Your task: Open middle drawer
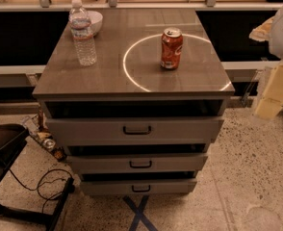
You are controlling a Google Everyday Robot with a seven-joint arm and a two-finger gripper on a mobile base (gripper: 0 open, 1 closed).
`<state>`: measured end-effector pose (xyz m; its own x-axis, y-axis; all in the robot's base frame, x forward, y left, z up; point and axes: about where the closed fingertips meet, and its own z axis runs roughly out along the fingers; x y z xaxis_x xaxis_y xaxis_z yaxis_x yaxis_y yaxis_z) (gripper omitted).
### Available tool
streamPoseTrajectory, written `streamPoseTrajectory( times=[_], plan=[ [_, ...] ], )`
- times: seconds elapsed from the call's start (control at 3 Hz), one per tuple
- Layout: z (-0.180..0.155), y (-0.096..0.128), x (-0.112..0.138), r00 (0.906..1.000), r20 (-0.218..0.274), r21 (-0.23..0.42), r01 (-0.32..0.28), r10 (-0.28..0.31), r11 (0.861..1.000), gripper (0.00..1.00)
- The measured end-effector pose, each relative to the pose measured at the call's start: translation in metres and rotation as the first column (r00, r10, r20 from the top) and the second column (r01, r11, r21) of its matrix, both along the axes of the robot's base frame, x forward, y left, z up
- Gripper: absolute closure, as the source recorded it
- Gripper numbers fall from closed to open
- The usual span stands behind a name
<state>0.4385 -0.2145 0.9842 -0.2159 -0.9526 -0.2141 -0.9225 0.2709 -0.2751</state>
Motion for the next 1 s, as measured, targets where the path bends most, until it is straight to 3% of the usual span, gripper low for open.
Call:
streamPoseTrajectory(
  times=[0.33, 1.0],
  plan=[
    [0.0, 0.0, 0.0, 1.0, 0.0, 0.0, 0.0, 0.0, 1.0, 0.0],
    [-0.075, -0.028, -0.031, 0.9975, 0.066, -0.135, 0.035, -0.026, 0.99, 0.0]
  ],
)
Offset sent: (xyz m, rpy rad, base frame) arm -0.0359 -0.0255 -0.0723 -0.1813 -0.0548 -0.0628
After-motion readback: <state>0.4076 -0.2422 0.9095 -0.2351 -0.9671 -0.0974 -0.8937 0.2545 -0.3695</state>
